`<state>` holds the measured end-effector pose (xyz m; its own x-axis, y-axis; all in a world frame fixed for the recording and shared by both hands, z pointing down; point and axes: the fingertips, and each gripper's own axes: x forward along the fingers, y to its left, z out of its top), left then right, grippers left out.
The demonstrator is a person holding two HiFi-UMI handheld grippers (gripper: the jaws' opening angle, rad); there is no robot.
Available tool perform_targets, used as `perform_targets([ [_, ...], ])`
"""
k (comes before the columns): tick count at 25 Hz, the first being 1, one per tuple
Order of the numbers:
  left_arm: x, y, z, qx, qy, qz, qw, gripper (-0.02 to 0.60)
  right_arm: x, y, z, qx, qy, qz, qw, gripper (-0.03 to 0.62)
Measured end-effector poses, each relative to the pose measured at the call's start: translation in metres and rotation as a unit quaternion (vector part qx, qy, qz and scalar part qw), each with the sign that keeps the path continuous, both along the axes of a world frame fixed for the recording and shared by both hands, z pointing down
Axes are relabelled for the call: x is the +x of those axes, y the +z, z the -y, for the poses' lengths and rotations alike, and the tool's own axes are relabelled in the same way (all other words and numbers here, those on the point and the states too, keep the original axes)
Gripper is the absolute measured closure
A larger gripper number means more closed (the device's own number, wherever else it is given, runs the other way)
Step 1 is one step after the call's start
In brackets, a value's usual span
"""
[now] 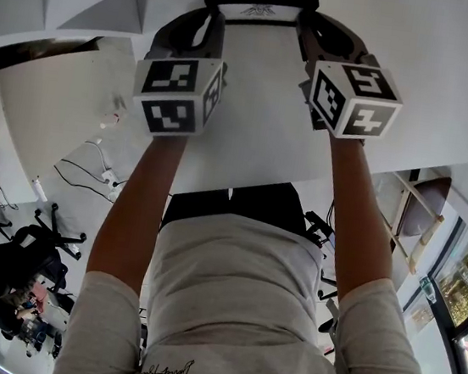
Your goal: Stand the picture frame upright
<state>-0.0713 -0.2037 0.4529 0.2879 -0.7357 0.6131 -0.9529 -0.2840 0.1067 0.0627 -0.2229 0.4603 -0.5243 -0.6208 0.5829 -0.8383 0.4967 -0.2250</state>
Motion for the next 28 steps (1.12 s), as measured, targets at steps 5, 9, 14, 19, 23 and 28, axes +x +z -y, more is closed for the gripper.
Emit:
perform_targets([
  [5, -0.0003, -0.0005, 0.0003, 0.001, 0.001, 0.0, 1.0, 0.514, -0.0004, -0.0007, 0.0001, 0.0, -0.001, 0.001, 1.0, 0.519],
  [9, -0.0002, -0.0009, 0.0003, 0.002, 0.002, 0.002, 1.0, 0.514, -0.0002, -0.001, 0.0001, 0.0, -0.001, 0.002, 1.0, 0.519],
  [14, 0.0, -0.0014, 0.0, 0.002, 0.005, 0.004, 1.0, 0.514, 0.0001, -0.0015, -0.0003, 0.0, -0.001, 0.001, 1.0, 0.519],
  [19, 0.0008, -0.0028, 0.0009, 0.006, 0.004, 0.006, 1.0, 0.512, 0.0015, -0.0007, 0.0017, 0.011, 0.0, -0.001, 1.0, 0.519],
  [23, 0.0023, -0.0023, 0.0015, 0.008, 0.005, 0.008, 0.9999, 0.503, 0.0023, 0.0004, 0.0019, 0.01, 0.002, 0.0, 1.0, 0.519],
  [28, 0.0046, -0.0013, 0.0008, 0.004, 0.011, 0.008, 0.9999, 0.474, 0.0016, -0.0007, 0.001, 0.008, 0.0, 0.003, 1.0, 0.514],
])
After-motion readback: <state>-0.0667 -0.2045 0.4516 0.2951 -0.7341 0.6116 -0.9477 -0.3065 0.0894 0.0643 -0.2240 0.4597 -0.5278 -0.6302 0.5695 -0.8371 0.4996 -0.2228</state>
